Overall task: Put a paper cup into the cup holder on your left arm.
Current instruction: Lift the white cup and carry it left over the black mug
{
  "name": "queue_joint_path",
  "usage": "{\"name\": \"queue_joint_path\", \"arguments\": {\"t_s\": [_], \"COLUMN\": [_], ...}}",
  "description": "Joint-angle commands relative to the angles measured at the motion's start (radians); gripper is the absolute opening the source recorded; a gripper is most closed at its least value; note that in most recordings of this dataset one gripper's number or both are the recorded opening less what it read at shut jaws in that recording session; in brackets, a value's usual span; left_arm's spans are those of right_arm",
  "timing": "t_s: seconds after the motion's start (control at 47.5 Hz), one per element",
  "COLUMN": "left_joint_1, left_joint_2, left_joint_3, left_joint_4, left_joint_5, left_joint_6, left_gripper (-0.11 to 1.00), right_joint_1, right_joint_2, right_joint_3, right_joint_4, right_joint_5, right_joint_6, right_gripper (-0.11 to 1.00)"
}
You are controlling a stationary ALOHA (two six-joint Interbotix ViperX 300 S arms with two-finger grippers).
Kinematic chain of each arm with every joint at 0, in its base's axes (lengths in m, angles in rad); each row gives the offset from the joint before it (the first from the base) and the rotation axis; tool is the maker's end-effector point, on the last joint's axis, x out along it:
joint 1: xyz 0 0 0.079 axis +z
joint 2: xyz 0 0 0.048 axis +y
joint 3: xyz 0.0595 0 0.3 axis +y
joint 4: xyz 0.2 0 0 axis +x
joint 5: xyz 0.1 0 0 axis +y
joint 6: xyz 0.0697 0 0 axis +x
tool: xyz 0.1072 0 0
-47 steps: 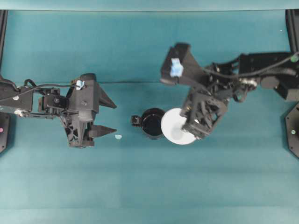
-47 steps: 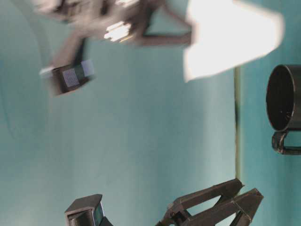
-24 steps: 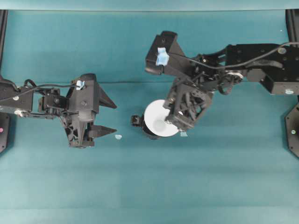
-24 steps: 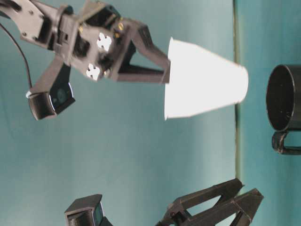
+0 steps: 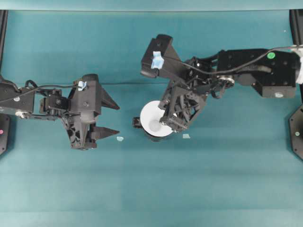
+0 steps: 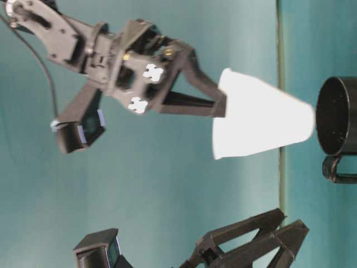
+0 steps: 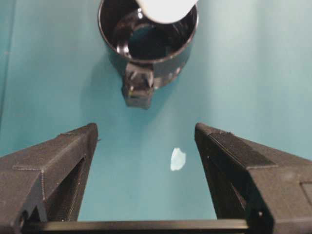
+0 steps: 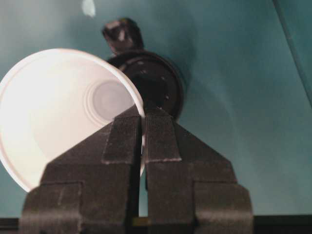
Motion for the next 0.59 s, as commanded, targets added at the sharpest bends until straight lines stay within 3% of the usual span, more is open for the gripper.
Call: {"name": "queue_joint_path", "arguments": {"t_s": [0.0,0.211,0.569], "left_joint_1": [-0.002,-0.002,-0.002], "left_joint_2": [-0.002,0.003,0.011], "left_joint_3": [-0.023,-0.031,-0.038], "left_joint_4": [0.0,0.0,0.0], "left_joint_5": [-0.006,-0.006,-0.006], "left_joint_6": [0.0,0.0,0.0], "left_gripper": [0.82,0.82,0.82], "right_joint_1": [0.0,-0.011,-0.018], "right_joint_2": [-0.006,0.005,0.021], "right_joint_3": [0.009,0.041,0.061], "right_joint_4": [-0.002,-0.002,-0.002], "right_joint_5": [-0.032,-0.1,-0.098], "right_joint_6": [0.008,0.006,0.003], "right_gripper": [-0.02,-0.02,-0.02]}}
